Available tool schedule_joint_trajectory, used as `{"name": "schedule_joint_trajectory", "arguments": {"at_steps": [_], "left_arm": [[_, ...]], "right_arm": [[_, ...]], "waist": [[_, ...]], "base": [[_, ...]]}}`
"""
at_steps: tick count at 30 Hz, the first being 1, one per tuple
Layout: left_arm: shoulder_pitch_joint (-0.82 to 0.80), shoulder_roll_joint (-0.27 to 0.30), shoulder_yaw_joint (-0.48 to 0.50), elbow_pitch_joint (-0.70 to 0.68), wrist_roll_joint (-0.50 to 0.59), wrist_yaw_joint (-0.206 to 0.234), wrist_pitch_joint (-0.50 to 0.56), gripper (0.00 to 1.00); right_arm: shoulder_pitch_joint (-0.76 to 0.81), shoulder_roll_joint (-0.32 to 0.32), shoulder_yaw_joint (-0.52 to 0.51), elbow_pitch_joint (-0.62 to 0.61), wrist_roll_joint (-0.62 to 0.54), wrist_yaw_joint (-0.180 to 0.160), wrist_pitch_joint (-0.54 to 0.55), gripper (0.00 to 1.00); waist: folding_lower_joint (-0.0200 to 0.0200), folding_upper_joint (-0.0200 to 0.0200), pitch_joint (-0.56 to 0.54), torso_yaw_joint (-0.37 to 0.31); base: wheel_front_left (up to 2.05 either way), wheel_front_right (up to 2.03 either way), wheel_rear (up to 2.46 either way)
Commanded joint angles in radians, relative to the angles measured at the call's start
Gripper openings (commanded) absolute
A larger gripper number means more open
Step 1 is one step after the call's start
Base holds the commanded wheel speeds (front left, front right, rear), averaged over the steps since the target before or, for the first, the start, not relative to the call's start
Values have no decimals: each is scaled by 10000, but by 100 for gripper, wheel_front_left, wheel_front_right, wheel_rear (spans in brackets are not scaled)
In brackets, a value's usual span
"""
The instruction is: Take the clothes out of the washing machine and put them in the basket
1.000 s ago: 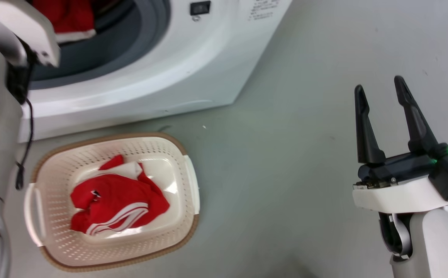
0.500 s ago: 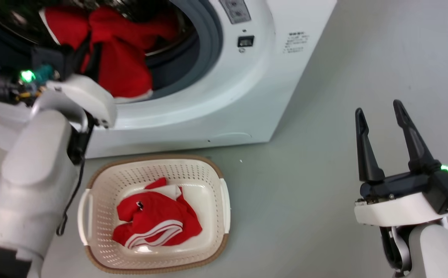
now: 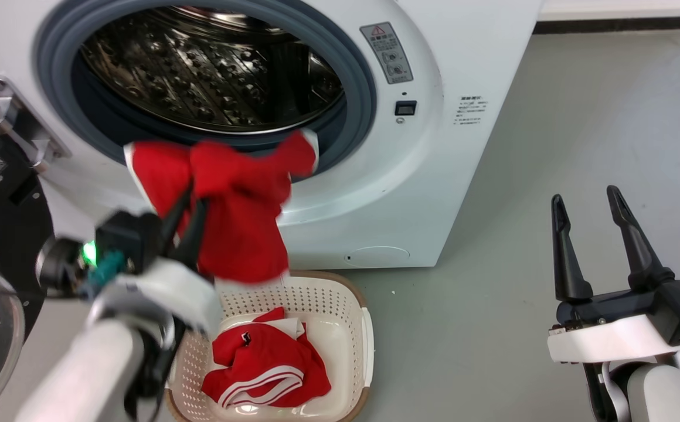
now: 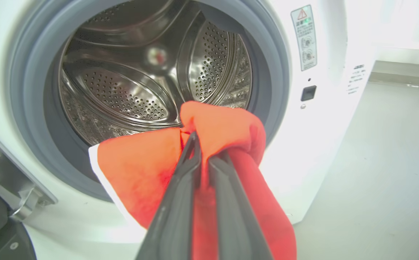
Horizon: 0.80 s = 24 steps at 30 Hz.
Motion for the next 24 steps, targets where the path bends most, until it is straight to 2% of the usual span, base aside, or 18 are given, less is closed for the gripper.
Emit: {"name": "schedule_joint_trajectory", "arguments": {"at_steps": [1, 4, 10, 17, 24], "left_arm": [[808, 124, -60, -743, -226, 221, 426, 0], [1645, 295, -183, -1477, -505, 456, 883, 0], [2445, 435, -662, -1433, -801, 314, 1586, 0], [1974, 149, -980, 679, -1012, -260, 1667, 0], [804, -730, -848, 3966, -1478, -899, 1267, 0]], "right_arm": [[41, 14, -18, -47, -23, -9, -24, 100], [-31, 12, -35, -73, 23, -9, -24, 100], [-189, 12, -16, -109, 148, -9, -24, 100], [-550, 12, 142, -208, 194, -9, -24, 100], [-972, 14, 220, -458, 129, -7, -24, 100]], "waist": [[3, 0, -116, 110], [3, 0, -88, 133], [3, 0, 191, 70], [3, 0, 1114, -324], [3, 0, 2277, -887]], "base": [[0, 0, 0], [0, 0, 0], [0, 0, 0], [0, 0, 0], [0, 0, 0]]}}
